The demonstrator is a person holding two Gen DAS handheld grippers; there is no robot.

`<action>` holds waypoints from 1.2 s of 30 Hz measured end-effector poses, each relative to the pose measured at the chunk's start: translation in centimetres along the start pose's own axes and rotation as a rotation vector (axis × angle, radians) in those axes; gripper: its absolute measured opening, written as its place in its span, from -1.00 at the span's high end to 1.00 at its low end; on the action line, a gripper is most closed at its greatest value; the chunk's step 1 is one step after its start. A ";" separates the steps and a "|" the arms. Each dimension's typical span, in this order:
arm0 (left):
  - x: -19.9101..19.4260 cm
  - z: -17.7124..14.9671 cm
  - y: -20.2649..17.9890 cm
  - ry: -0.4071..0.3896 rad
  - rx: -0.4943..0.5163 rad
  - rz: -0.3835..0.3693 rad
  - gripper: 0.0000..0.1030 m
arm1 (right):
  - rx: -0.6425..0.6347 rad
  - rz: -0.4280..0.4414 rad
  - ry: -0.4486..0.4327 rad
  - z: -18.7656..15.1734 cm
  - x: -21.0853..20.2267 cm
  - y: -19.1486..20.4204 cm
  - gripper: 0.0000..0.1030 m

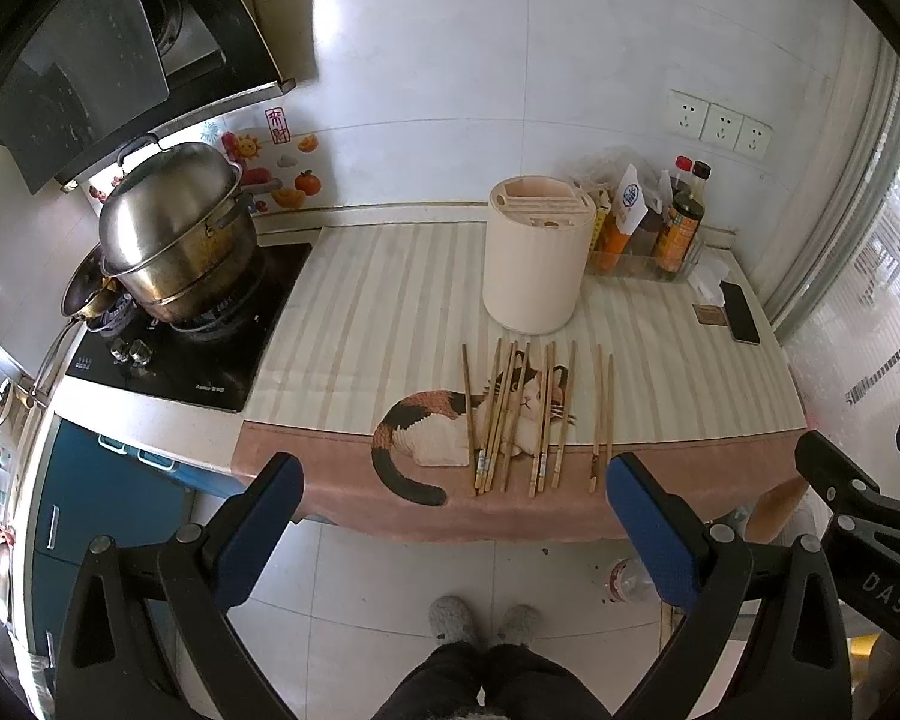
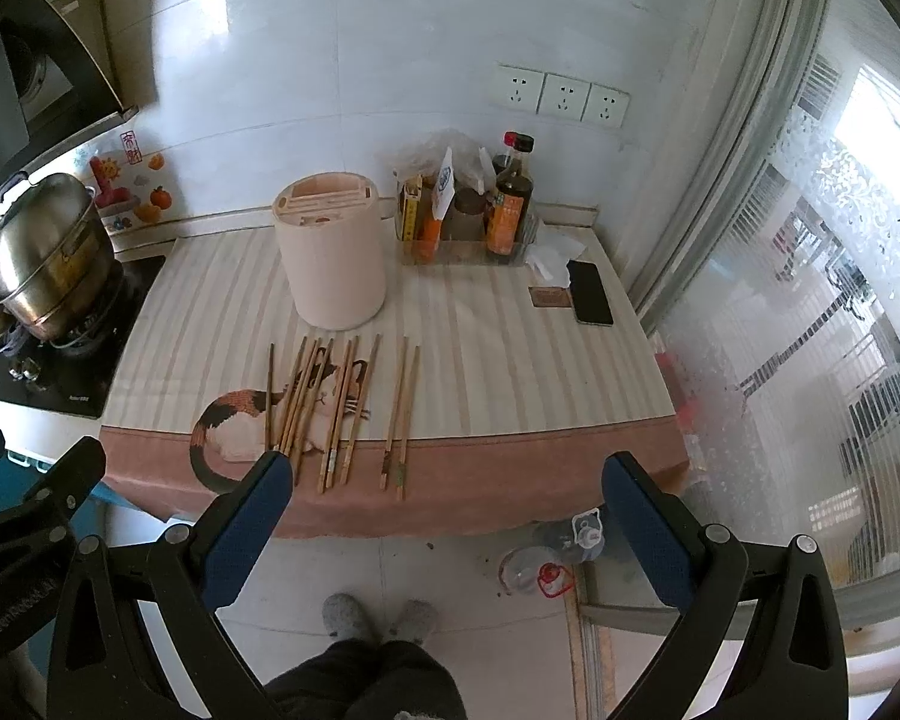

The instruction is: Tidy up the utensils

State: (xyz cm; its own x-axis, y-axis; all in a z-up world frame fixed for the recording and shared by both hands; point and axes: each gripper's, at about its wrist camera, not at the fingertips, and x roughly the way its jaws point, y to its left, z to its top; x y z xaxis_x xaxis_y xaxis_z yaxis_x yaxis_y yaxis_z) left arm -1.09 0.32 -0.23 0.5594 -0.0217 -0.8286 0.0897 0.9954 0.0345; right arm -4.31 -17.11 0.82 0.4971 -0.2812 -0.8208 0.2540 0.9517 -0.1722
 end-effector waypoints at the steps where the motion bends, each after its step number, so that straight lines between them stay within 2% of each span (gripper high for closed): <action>1: 0.0 0.0 0.0 -0.001 0.000 0.000 -1.00 | -0.001 -0.001 0.000 0.0 0.0 0.0 -1.00; 36: 0.2 0.2 0.9 -0.015 0.009 -0.011 -1.00 | -0.010 -0.005 -0.001 0.6 0.5 0.5 -1.00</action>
State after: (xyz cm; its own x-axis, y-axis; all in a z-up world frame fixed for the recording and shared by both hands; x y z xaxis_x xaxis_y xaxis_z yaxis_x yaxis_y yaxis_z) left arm -0.69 1.20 -0.25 0.5705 -0.0337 -0.8206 0.1034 0.9942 0.0311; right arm -3.45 -16.84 0.62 0.4967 -0.2858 -0.8195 0.2482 0.9516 -0.1814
